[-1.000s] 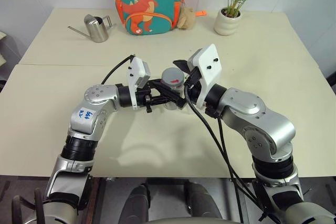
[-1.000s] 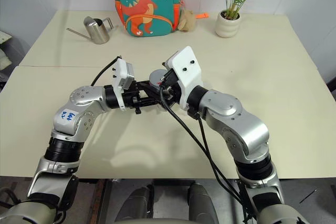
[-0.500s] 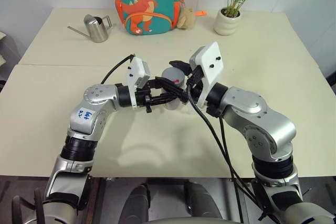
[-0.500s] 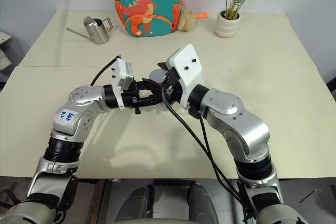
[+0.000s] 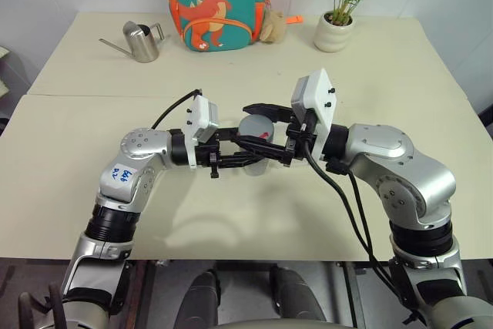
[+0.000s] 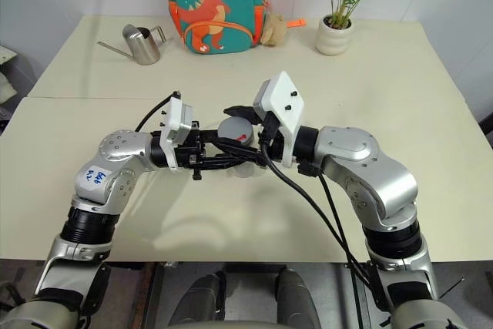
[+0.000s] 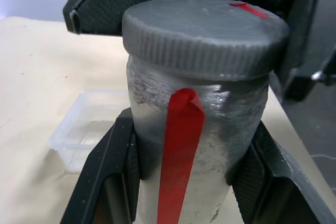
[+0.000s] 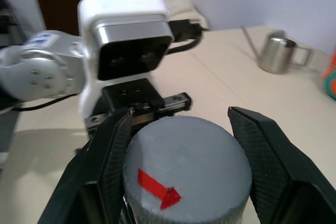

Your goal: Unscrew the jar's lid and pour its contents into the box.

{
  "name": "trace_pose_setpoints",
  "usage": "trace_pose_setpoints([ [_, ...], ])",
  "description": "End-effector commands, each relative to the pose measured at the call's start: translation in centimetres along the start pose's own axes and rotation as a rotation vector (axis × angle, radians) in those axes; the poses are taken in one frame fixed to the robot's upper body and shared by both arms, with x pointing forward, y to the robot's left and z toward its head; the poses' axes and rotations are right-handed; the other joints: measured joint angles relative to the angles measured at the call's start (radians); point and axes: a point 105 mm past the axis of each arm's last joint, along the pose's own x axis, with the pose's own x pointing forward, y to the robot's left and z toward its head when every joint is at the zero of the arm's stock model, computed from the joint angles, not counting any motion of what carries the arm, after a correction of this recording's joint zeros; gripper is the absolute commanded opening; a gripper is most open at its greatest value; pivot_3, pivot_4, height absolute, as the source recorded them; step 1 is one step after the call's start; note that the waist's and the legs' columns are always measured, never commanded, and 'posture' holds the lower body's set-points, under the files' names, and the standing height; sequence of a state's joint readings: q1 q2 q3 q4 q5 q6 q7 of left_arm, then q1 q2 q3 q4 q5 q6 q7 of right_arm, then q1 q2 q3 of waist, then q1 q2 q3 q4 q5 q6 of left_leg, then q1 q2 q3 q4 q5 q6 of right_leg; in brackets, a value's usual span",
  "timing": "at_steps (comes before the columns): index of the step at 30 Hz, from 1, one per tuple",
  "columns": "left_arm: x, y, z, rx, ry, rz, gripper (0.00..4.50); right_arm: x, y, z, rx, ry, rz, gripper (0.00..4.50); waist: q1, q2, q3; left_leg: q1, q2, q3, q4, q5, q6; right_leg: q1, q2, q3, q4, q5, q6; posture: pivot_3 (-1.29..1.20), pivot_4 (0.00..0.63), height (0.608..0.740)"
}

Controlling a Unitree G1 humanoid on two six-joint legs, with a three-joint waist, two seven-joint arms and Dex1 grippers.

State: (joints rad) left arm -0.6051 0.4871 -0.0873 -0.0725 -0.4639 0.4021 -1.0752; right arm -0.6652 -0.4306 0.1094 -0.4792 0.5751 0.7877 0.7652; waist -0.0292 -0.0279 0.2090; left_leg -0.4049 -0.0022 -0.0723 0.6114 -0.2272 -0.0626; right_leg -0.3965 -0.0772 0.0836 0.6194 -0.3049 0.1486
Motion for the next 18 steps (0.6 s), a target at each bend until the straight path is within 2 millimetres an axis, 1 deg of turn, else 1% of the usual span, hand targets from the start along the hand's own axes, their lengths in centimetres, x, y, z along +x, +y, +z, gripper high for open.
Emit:
trace_pose_setpoints([
  [1,-1.8,1.6,0.5,0.029,0.005,0.118,1.87,0.8,5.8,1.5,0.02,-0.089,0.389,2.58,0.0,0.0,0.0,0.0,0.0,0.0,0.0,0.0,0.0,0.0,0.0,0.0,0.0,0.0,0.0,0.0,0.15,0.74],
  [8,-2.1,1.4,0.6,0.039,0.013,0.124,1.87,1.0,5.4,1.4,0.017,-0.084,0.428,2.58,0.001,0.0,0.0,0.0,0.0,0.0,0.0,0.0,0.0,0.0,0.0,0.0,0.0,0.0,0.0,0.0,0.15,0.74],
  [18,-2.1,1.6,0.9,0.048,0.016,0.125,1.87,1.4,4.3,1.0,0.021,-0.064,0.39,2.58,0.001,0.0,0.0,0.0,0.0,0.0,0.0,0.0,0.0,0.0,0.0,0.0,0.0,0.0,0.0,0.0,0.15,0.74],
])
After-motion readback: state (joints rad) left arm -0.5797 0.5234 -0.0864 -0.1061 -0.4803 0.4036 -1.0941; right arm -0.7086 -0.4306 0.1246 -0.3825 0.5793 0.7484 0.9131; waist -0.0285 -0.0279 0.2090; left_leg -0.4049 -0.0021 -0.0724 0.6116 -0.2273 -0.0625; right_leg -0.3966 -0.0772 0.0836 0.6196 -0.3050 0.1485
